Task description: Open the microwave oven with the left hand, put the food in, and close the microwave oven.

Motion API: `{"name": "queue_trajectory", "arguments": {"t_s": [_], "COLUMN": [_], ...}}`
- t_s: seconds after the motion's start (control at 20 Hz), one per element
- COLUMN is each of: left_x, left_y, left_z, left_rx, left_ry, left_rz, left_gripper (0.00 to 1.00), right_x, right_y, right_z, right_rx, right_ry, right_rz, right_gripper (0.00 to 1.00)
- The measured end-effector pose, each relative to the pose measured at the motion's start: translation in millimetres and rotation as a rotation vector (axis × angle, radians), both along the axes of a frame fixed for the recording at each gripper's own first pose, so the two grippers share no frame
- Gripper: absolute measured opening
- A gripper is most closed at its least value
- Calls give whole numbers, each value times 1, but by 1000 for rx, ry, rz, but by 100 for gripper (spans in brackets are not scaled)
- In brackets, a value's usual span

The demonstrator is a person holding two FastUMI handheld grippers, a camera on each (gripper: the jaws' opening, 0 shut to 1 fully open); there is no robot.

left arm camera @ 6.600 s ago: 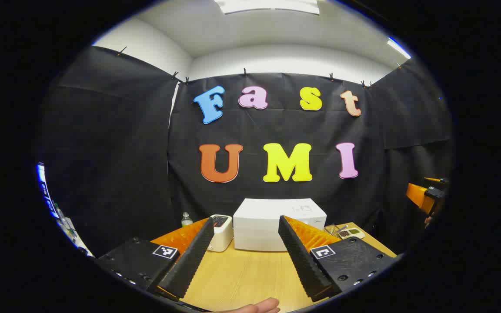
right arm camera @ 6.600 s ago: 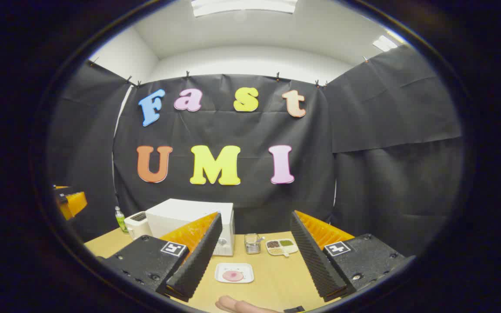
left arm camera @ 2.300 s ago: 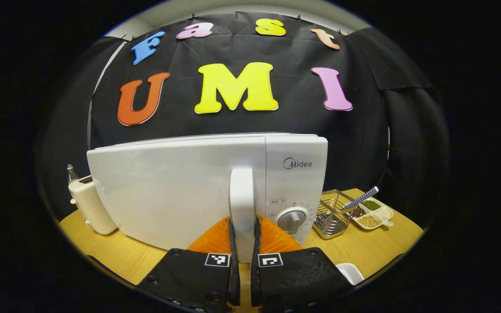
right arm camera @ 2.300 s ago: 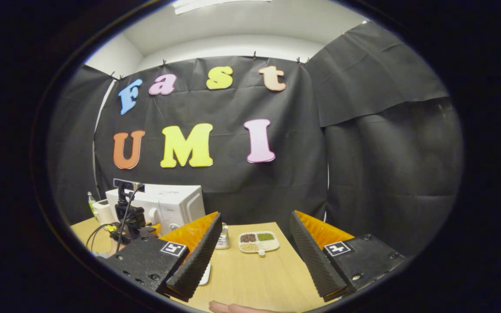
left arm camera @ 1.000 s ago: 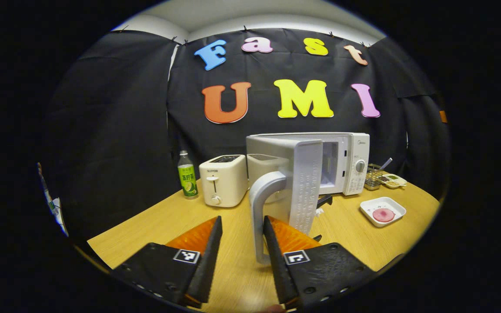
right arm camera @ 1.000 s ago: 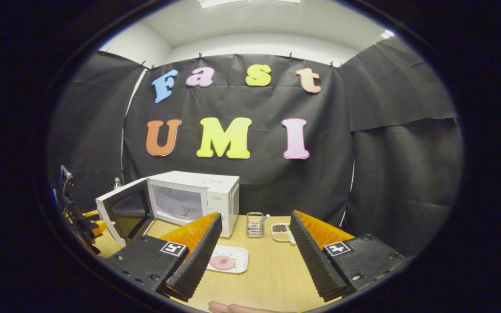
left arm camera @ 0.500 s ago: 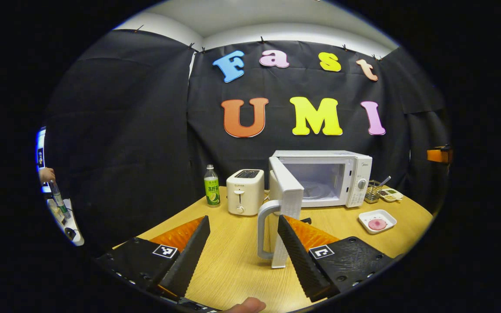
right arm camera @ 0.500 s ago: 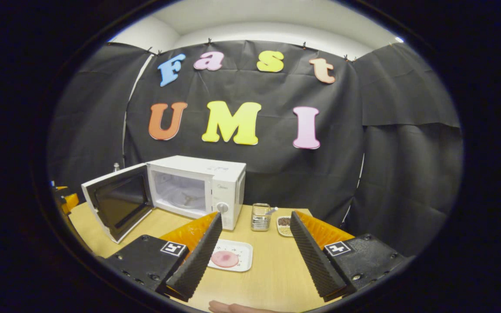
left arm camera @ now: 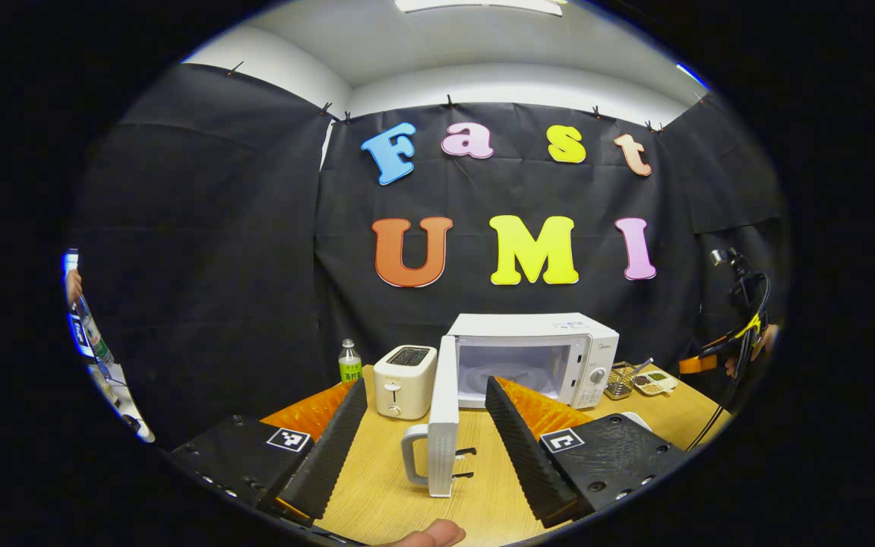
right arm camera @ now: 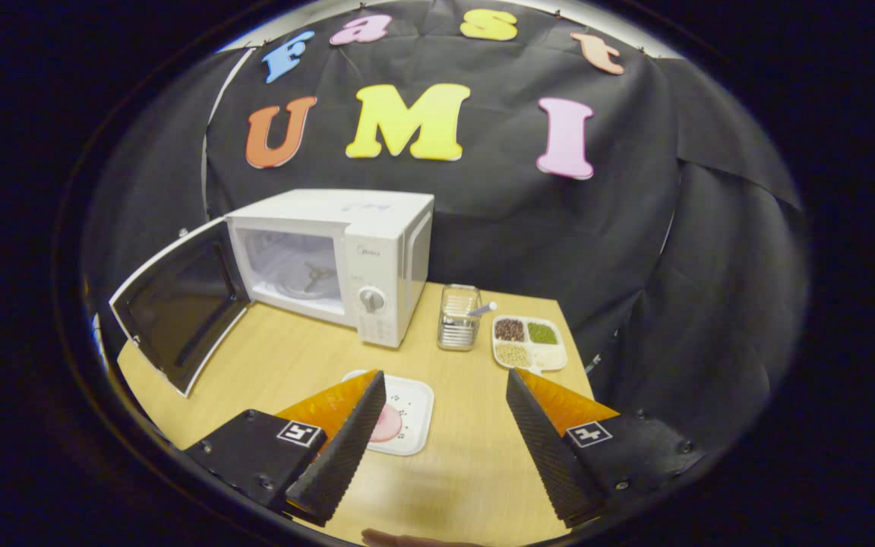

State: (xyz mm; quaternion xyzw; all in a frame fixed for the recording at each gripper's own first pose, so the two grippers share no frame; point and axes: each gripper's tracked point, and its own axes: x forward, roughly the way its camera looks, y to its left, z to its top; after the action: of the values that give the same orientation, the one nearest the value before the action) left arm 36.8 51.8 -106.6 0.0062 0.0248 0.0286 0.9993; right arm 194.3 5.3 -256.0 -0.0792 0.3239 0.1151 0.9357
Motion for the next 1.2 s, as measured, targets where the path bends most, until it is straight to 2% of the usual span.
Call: {"name": "queue_trajectory", "arguments": {"t_s": [0.2,0.25,0.3,0.35,0.4,0.5,0.55,0.6,0.7,0.75,0.8,0.9,0.95,1.0,1.05,1.15,1.2], "left_x": [12,14,17,19,21,25,27,29,33,34,36,39,41,43,44,47,48], "left_y": [-25,-29,-32,-34,-38,-42,-43,-43,-45,-47,-47,-50,-51,-51,-52,-56,-58], "left_z": [15,17,18,19,17,13,11,8,8,8,8,3,1,-1,-3,-9,-11], "left_rx": [6,10,16,20,20,19,20,25,37,41,44,52,58,64,66,59,59], "left_ry": [-29,-32,-36,-38,-37,-30,-23,-15,-5,-5,-7,1,8,12,17,29,34], "left_rz": [-18,-21,-18,-14,-12,-10,-8,-3,3,3,3,1,3,7,11,8,6], "left_gripper": [94,94,94,94,94,94,94,94,94,94,94,94,94,94,94,94,94], "right_x": [12,16,18,19,19,18,18,17,18,22,23,21,20,21,35,42,41], "right_y": [3,5,5,5,5,8,11,13,17,19,22,28,26,24,26,26,28], "right_z": [-62,-76,-92,-105,-120,-140,-147,-155,-167,-171,-173,-179,-183,-189,-187,-189,-188], "right_rx": [-8,-2,-7,-9,-10,-1,15,29,47,62,85,119,110,107,137,143,149], "right_ry": [237,285,345,395,448,542,587,633,705,725,747,822,864,853,838,823,824], "right_rz": [44,48,48,48,50,67,65,60,68,68,74,89,102,109,100,103,106], "right_gripper": [99,92,98,87,93,88,76,74,62,59,46,28,16,10,12,3,2]}}
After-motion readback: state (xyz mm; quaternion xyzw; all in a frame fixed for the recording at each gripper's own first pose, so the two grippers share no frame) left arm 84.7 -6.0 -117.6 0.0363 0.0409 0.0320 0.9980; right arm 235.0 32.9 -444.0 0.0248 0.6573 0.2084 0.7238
